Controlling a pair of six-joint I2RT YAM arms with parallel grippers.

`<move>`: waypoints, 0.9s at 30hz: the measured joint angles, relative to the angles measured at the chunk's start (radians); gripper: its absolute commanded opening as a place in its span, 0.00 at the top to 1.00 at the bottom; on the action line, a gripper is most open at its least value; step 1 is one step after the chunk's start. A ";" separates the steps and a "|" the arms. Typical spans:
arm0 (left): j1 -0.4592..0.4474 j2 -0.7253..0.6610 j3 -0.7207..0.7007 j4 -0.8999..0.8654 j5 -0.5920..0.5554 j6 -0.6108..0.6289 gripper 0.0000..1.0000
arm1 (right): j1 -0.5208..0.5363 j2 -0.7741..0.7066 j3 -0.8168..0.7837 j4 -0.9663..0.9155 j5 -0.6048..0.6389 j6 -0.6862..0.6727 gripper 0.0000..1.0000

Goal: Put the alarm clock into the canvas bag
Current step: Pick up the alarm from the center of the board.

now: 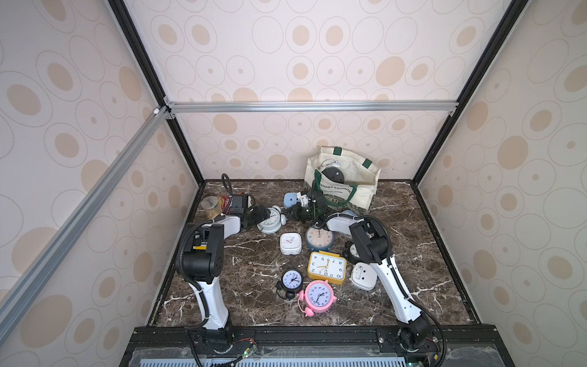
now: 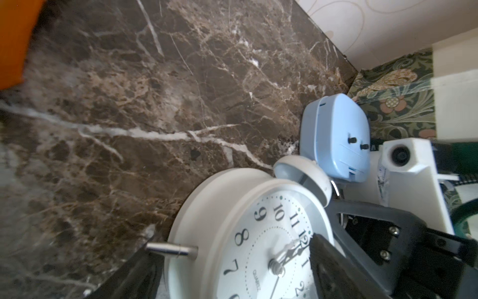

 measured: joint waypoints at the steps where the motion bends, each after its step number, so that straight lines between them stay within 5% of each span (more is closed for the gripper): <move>1: 0.000 -0.028 -0.012 -0.011 -0.007 0.002 0.08 | 0.000 -0.021 -0.026 0.000 0.004 -0.002 1.00; 17: -0.001 -0.751 -0.188 -0.101 -0.080 0.099 0.02 | 0.000 -0.607 -0.214 -0.216 0.134 -0.207 1.00; 21: -0.008 -0.884 -0.254 -0.105 -0.006 0.133 0.02 | -0.007 -0.710 -0.121 -0.397 0.235 -0.324 1.00; 27: -0.023 -1.001 -0.404 0.006 0.267 0.134 0.02 | -0.087 -0.731 0.129 -0.663 0.420 -0.483 1.00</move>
